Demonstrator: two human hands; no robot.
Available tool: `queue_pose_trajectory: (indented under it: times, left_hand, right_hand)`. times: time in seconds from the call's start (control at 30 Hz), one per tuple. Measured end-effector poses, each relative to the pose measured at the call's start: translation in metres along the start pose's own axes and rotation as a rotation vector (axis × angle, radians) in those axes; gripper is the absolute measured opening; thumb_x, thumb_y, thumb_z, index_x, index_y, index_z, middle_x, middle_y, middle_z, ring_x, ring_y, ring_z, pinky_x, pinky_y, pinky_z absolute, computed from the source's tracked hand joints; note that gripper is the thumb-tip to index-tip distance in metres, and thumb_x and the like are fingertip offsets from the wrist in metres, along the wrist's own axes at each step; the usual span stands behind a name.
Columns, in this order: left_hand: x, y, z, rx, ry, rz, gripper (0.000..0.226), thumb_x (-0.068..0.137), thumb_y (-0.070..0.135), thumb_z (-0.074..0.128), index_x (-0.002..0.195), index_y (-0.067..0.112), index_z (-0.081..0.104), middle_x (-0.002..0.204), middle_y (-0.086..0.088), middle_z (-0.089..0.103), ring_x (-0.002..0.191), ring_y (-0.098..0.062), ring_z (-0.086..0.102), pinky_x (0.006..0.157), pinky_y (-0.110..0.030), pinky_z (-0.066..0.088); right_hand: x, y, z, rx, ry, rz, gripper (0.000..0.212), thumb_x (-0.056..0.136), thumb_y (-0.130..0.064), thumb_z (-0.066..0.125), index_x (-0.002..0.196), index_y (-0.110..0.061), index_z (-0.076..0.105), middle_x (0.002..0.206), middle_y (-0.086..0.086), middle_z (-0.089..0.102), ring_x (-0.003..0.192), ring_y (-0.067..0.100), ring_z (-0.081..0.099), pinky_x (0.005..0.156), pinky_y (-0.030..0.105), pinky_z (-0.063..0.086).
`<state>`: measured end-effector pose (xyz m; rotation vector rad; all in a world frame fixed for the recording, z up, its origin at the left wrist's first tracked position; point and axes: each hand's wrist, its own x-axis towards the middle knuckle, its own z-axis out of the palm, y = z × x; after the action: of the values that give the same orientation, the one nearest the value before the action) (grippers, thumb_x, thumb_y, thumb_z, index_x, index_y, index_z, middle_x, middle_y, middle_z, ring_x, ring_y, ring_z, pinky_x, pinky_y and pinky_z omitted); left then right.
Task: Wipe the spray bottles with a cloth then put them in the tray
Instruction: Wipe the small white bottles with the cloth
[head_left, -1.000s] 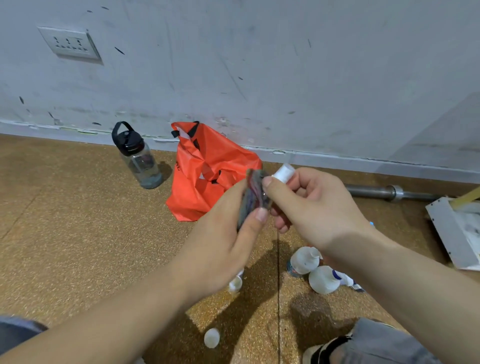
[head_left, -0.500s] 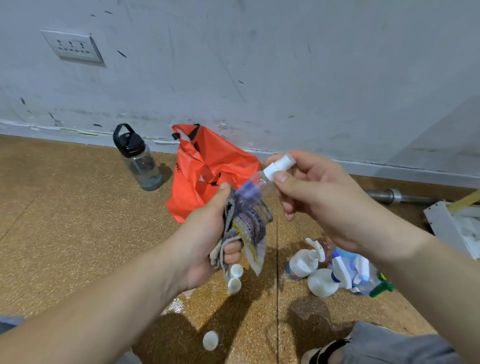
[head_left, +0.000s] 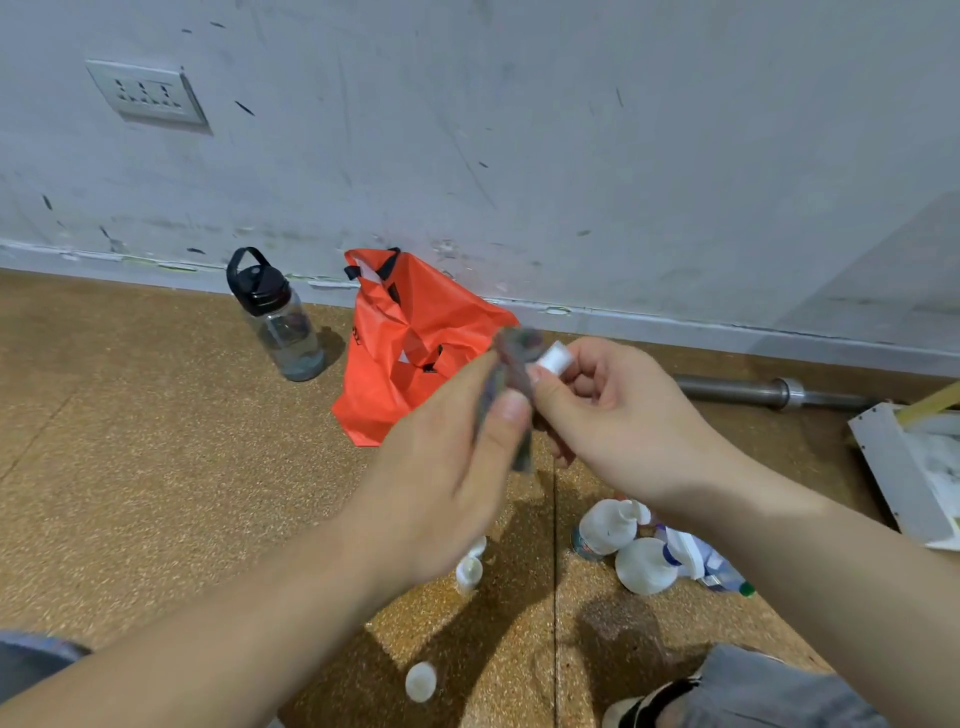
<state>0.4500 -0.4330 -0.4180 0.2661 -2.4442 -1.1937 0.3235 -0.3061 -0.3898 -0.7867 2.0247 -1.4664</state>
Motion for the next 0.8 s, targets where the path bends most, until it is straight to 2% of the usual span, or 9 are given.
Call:
queue_pose_trajectory:
  times: [0.1,0.23,0.27,0.4,0.5,0.6,0.67,0.73,0.8]
  left_hand:
    - [-0.002,-0.002,0.0,0.031,-0.133,0.139,0.052,0.11,0.039,0.034,0.158,0.019,0.033,0.143,0.011,0.052,0.134,-0.005,0.051,0.108,-0.022,0.042]
    - [-0.002,-0.011,-0.002,-0.104,-0.201,0.023,0.029,0.11,0.036,0.037,0.134,0.025,0.05,0.097,0.03,0.062,0.084,0.013,0.06,0.071,-0.009,0.045]
    - [-0.002,-0.008,-0.002,-0.193,-0.203,-0.039,0.026,0.11,0.035,0.038,0.128,0.026,0.053,0.093,0.027,0.065,0.078,0.012,0.061,0.067,-0.007,0.045]
    - [0.005,-0.003,0.004,-0.624,-0.15,-0.416,0.039,0.111,0.042,0.035,0.132,0.026,0.064,0.123,0.009,0.075,0.117,-0.009,0.069,0.101,-0.028,0.052]
    - [0.01,-0.004,0.005,-0.84,-0.183,-0.881,0.049,0.109,0.049,0.042,0.127,0.015,0.071,0.115,-0.007,0.079,0.112,-0.028,0.073,0.098,-0.04,0.053]
    - [0.011,0.001,0.006,-0.977,-0.175,-0.972,0.054,0.105,0.053,0.047,0.127,0.011,0.073,0.116,-0.01,0.078,0.114,-0.029,0.072,0.108,-0.047,0.051]
    - [0.017,0.003,0.007,-0.994,-0.088,-0.988,0.053,0.106,0.051,0.047,0.127,0.01,0.073,0.091,-0.005,0.081,0.082,-0.019,0.079,0.081,-0.034,0.062]
    - [0.017,0.009,0.006,-0.958,-0.006,-0.944,0.05,0.109,0.047,0.044,0.114,0.008,0.075,0.063,-0.004,0.072,0.042,-0.015,0.061,0.045,-0.027,0.045]
    - [0.012,0.015,0.004,-0.967,0.056,-0.869,0.05,0.11,0.047,0.038,0.096,0.013,0.072,0.059,-0.004,0.066,0.036,-0.012,0.048,0.047,-0.025,0.033]
  right_hand:
    - [-0.004,0.001,0.001,-0.083,-0.072,-0.061,0.009,0.094,-0.024,0.061,0.09,-0.015,0.062,0.078,0.029,0.06,0.063,0.034,0.05,0.063,0.06,0.05]
    - [-0.008,-0.003,-0.004,-0.073,-0.113,-0.123,0.011,0.097,-0.012,0.063,0.087,-0.016,0.061,0.077,0.017,0.057,0.068,0.022,0.048,0.062,0.048,0.045]
    - [-0.008,-0.004,-0.006,-0.057,-0.119,-0.117,0.012,0.099,-0.009,0.063,0.088,-0.014,0.062,0.077,0.011,0.057,0.069,0.021,0.048,0.063,0.041,0.044]
    - [-0.004,-0.005,-0.011,-0.018,-0.122,-0.089,0.007,0.1,-0.008,0.062,0.095,-0.005,0.065,0.084,0.011,0.062,0.074,0.02,0.054,0.07,0.036,0.046]
    - [0.0,-0.005,-0.013,0.022,-0.074,-0.042,0.008,0.101,-0.009,0.06,0.097,-0.005,0.065,0.079,0.006,0.061,0.066,0.02,0.054,0.067,0.039,0.048]
    - [0.003,-0.004,-0.011,0.087,-0.006,0.022,0.01,0.103,-0.011,0.058,0.095,-0.011,0.063,0.067,-0.01,0.062,0.059,0.014,0.055,0.061,0.032,0.051]
    - [0.005,-0.004,-0.01,0.142,0.018,0.055,0.009,0.103,-0.014,0.058,0.097,-0.009,0.063,0.067,-0.009,0.063,0.059,0.014,0.054,0.06,0.032,0.049]
    - [0.005,-0.005,-0.008,0.207,0.0,0.085,0.017,0.1,-0.023,0.063,0.1,-0.006,0.065,0.072,-0.003,0.067,0.061,0.016,0.054,0.06,0.034,0.049]
    - [0.003,-0.006,-0.006,0.289,-0.07,0.135,0.035,0.088,-0.035,0.07,0.102,-0.003,0.067,0.081,0.005,0.068,0.061,0.016,0.054,0.059,0.034,0.048]
